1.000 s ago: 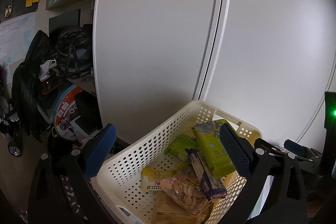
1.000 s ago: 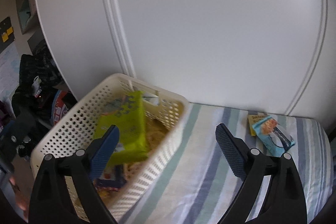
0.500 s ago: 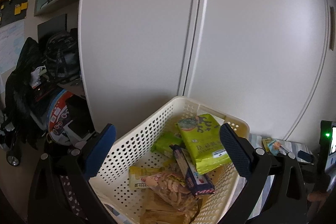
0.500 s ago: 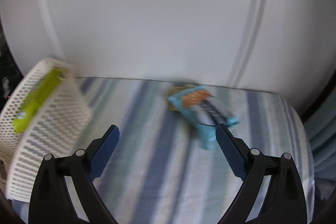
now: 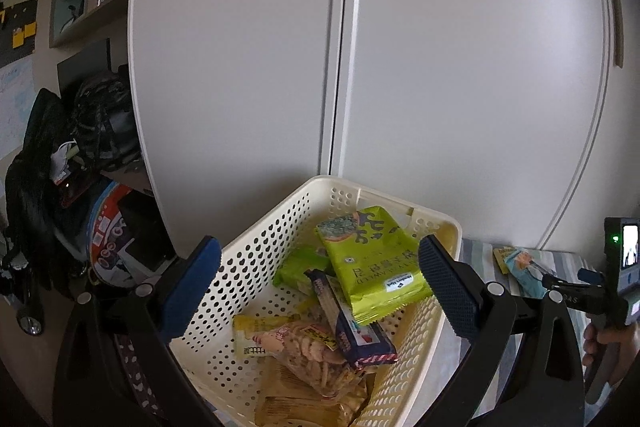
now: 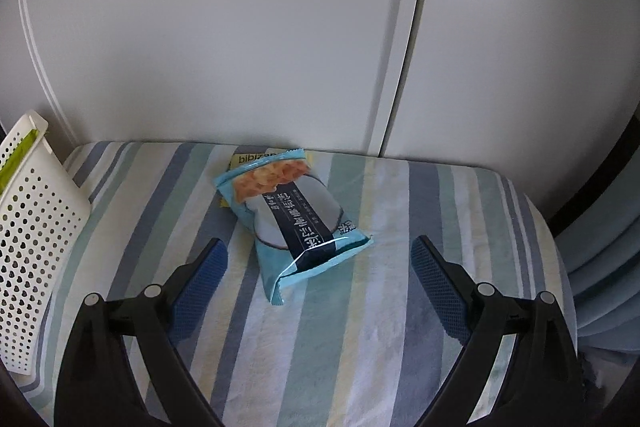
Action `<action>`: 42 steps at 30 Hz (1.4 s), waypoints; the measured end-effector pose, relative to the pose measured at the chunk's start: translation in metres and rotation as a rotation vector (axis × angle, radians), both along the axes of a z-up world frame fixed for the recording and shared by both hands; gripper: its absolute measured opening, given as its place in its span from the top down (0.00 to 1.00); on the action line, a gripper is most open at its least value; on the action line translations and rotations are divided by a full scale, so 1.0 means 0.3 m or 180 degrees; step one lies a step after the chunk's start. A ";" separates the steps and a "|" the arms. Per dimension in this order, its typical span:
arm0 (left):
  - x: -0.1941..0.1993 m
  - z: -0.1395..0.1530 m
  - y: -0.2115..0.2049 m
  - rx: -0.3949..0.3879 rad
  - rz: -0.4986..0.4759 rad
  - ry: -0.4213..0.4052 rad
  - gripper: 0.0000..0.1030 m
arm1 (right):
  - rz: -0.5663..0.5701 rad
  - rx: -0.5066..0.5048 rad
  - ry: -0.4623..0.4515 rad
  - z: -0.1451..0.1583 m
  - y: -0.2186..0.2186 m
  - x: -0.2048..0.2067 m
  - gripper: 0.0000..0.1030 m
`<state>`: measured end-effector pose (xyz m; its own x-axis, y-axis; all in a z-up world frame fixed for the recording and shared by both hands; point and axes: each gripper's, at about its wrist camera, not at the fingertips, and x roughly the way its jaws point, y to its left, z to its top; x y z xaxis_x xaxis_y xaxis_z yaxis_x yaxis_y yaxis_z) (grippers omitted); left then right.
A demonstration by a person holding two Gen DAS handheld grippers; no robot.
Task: Organize snacks
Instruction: 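Move the right gripper back to the light-blue waffle pouch on the bed, then close the right gripper on the waffle pouch and lift it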
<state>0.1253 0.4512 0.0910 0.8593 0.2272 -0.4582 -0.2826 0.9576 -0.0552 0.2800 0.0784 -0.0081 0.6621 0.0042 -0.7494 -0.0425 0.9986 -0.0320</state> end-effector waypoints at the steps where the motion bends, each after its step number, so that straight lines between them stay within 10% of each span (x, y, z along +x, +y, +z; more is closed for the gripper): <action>1: 0.000 0.000 -0.009 0.0006 -0.0022 0.0003 0.03 | 0.0009 0.0008 0.0008 -0.004 0.000 0.007 0.11; 26: 0.026 -0.020 -0.094 0.0120 -0.0263 0.0111 0.03 | 0.0413 0.0006 0.0431 -0.164 0.090 0.261 0.11; 33: 0.026 -0.022 -0.103 0.0127 -0.0292 0.0113 0.03 | 0.0361 0.0084 0.0408 -0.155 0.053 0.257 0.39; 42: 0.020 -0.009 -0.133 0.0134 -0.0384 0.0078 0.03 | 0.0135 0.0326 0.0473 -0.131 -0.003 0.154 0.43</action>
<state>0.1313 0.4113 0.0882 0.8703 0.1423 -0.4716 -0.1660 0.9861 -0.0087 0.3260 0.0774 -0.0473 0.5417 0.1110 -0.8332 -0.0812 0.9935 0.0795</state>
